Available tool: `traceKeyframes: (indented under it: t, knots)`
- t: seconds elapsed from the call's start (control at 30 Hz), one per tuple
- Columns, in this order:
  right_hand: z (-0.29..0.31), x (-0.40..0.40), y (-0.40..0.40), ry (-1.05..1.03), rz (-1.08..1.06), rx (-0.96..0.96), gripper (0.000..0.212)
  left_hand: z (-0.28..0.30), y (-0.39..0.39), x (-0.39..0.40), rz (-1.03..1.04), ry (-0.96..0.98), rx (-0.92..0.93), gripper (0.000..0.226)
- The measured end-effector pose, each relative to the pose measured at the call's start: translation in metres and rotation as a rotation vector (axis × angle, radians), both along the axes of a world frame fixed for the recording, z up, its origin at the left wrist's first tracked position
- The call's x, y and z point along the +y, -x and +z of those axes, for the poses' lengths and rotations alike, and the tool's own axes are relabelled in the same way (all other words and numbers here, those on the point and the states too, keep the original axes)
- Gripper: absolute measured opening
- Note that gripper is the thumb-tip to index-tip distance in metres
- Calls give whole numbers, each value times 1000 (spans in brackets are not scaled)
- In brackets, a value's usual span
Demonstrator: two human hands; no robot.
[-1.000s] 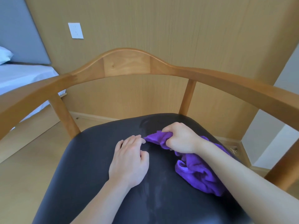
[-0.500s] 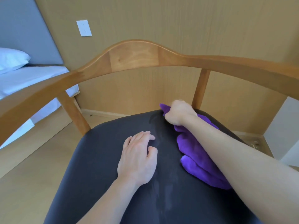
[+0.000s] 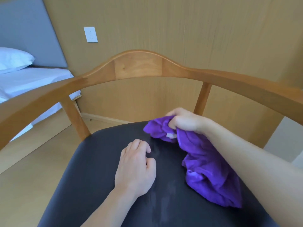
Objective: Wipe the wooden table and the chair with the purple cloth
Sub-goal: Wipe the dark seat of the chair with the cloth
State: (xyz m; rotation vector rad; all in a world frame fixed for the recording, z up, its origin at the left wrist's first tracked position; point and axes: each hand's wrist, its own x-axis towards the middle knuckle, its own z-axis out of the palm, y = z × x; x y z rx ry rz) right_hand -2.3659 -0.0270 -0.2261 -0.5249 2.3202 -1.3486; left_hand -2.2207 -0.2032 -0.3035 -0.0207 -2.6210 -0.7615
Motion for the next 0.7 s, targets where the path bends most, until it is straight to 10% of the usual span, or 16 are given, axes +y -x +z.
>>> traceKeyframes:
  t: [0.13, 0.3, 0.7]
  knots:
    - [-16, -10, 55, 242, -502, 94, 20, -2, 4, -6, 21, 17, -9, 21]
    - [-43, -66, 54, -762, -151, 489, 46, -4, 5, -5, 18, 28, -12, 21]
    - [-24, -45, -44, -538, 359, 339, 15, 2, -3, 3, 117, 194, 92, 21]
